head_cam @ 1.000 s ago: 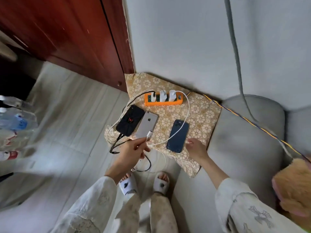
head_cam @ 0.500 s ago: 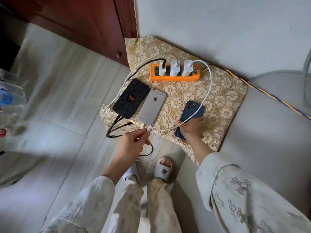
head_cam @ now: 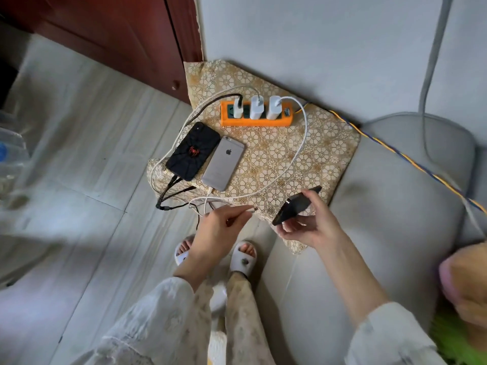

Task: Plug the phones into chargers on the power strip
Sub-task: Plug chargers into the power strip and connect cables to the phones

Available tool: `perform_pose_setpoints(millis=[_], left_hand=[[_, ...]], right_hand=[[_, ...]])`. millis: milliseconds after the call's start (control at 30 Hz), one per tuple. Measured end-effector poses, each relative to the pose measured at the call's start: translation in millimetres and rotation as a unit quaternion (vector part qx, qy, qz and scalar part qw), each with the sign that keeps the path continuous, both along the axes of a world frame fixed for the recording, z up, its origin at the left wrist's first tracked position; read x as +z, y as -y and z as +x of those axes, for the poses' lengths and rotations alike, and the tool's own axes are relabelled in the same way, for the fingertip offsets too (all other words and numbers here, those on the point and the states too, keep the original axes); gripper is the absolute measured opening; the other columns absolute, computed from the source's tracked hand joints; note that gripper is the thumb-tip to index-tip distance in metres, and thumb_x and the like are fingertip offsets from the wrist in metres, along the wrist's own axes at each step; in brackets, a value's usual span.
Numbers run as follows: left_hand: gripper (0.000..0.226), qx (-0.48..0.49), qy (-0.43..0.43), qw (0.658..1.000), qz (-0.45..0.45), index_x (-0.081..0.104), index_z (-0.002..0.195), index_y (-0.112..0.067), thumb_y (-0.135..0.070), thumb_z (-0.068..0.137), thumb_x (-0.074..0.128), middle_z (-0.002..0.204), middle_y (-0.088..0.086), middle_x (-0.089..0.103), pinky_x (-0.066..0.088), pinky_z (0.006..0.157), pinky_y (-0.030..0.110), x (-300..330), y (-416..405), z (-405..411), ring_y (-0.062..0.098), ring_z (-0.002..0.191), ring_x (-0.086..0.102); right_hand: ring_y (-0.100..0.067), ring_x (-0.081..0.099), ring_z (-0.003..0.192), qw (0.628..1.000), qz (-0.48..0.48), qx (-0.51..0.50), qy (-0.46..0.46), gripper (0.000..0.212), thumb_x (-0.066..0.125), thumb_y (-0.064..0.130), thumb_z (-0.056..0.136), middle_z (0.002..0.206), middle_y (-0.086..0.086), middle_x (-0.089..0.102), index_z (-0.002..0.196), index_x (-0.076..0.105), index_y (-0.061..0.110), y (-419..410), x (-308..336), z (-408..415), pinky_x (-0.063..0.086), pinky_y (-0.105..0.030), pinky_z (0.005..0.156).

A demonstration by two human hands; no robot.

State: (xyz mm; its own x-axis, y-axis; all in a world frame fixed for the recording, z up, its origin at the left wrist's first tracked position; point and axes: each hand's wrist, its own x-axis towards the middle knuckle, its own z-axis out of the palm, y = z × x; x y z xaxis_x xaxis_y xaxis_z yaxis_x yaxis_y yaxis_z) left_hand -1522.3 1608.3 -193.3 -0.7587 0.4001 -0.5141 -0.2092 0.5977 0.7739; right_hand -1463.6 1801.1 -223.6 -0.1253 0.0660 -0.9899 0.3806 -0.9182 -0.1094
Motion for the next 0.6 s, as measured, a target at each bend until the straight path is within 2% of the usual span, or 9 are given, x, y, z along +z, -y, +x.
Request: perform_pose_setpoints(millis=[67,133,233,367,467,600], left_hand=[[0.020,-0.018,-0.033,0.999,0.002,0.071,0.102,-0.026,-0.028,0.085,0.061,0.096,-0.001,0.073,0.052,0.082,0.032,6.6,-7.3,5.8,0.013,0.088,0.065],[0.020,-0.032,-0.062,0.998,0.000,0.071,0.102,-0.027,-0.030,0.086,0.060,0.085,-0.001,0.070,0.053,0.075,0.039,12.8,-12.8,9.8,0.018,0.079,0.063],[0.019,-0.028,-0.090,0.995,0.006,0.071,0.100,-0.026,-0.030,0.086,0.060,0.070,-0.011,0.057,0.050,0.067,0.035,18.1,-16.6,11.7,0.016,0.068,0.057],[0.018,-0.035,-0.103,0.994,0.011,0.071,0.100,-0.025,-0.028,0.085,0.062,0.071,-0.009,0.057,0.045,0.062,0.032,18.3,-16.5,12.4,0.012,0.064,0.053],[0.017,-0.029,-0.086,0.995,0.034,0.072,0.099,-0.023,-0.026,0.085,0.061,0.069,-0.013,0.057,0.047,0.064,0.035,18.2,-16.3,15.1,0.015,0.066,0.056],[0.016,-0.006,-0.043,0.997,0.069,0.072,0.096,-0.019,-0.024,0.085,0.062,0.076,-0.011,0.065,0.051,0.071,0.043,17.5,-18.3,16.8,0.020,0.074,0.061]], right_hand=[[-0.029,0.057,0.086,0.999,-0.027,-0.023,-0.027,0.058,0.081,0.033,0.059,0.089,-0.018,0.057,0.096,0.055,-0.004,6.4,11.3,-1.2,0.050,-0.047,0.075],[-0.028,0.058,0.082,0.998,-0.037,-0.035,-0.044,0.053,0.080,0.032,0.060,0.081,-0.017,0.059,0.090,0.056,-0.004,12.2,19.3,-5.2,0.052,-0.047,0.071],[-0.028,0.059,0.082,0.997,-0.039,-0.034,-0.063,0.051,0.080,0.032,0.062,0.081,-0.016,0.058,0.092,0.056,0.000,20.1,25.0,-9.8,0.051,-0.048,0.073],[-0.027,0.057,0.080,0.997,-0.036,-0.021,-0.069,0.050,0.078,0.034,0.064,0.080,-0.015,0.057,0.093,0.053,0.001,24.7,25.9,-11.2,0.050,-0.048,0.075],[-0.028,0.056,0.080,0.997,-0.040,-0.021,-0.069,0.048,0.078,0.035,0.064,0.078,-0.016,0.055,0.085,0.054,-0.001,22.1,27.8,-8.5,0.049,-0.048,0.075],[-0.026,0.056,0.080,0.996,-0.049,-0.011,-0.080,0.054,0.079,0.036,0.060,0.079,-0.015,0.054,0.089,0.052,-0.001,19.7,30.8,-4.6,0.051,-0.045,0.072]])
